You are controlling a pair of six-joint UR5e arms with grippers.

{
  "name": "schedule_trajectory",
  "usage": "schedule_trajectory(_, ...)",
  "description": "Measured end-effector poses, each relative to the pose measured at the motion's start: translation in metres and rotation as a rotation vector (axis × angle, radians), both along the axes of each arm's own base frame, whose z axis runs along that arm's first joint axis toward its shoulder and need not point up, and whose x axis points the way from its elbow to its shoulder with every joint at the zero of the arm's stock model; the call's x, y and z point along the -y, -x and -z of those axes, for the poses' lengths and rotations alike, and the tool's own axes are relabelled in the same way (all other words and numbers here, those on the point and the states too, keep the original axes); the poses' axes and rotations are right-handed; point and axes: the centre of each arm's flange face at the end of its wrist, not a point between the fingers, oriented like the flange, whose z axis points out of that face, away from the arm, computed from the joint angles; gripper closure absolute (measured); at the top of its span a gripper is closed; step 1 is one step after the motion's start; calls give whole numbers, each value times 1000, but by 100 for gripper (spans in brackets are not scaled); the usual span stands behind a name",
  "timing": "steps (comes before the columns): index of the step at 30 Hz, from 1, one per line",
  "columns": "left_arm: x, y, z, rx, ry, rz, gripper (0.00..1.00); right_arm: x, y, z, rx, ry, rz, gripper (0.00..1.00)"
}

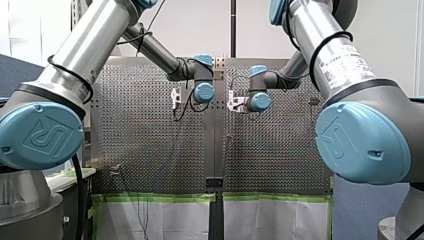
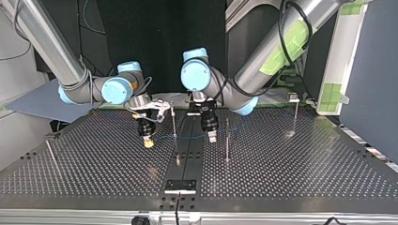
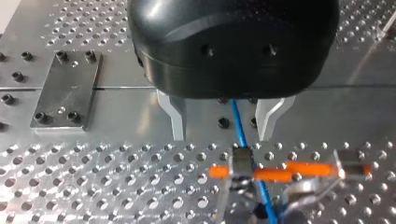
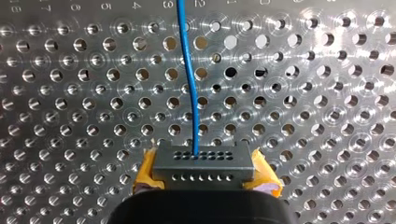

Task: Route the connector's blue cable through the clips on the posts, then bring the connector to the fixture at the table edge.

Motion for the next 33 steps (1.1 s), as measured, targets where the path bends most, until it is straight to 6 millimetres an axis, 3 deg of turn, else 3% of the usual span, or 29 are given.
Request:
schedule_trajectory(16,2,6,2,-14,-8,-11,100,1,1,1,-2,-3,2,100)
schedule_trajectory(18,3,7,2,-17,-10,-7,96,0,1,1,-2,-4,2,100)
schedule_trajectory(20,3,7,2,-20,-12,-4,75,0,1,1,-2,-4,2,100)
schedule_trajectory(21,3,8,2,-21,-13,-3,75,1,1,1,-2,-4,2,100)
schedule_trajectory(23,4,9,3,-25,-15,-2,57,1,1,1,-2,-4,2,100)
schedule_trajectory(24,4,9,3,-26,-16,-1,57,1,1,1,-2,-4,2,100)
schedule_trajectory(26,4,9,3,-28,-17,-1,46,1,1,1,-2,-5,2,100)
schedule_trajectory(27,4,9,3,-29,-17,-1,46,1,1,1,-2,-5,2,100)
schedule_trajectory(28,4,9,3,-30,-18,-1,40,1,1,1,-2,-4,2,100)
schedule_trajectory(33,4,9,3,-31,-19,0,40,1,2,1,-1,-3,3,100)
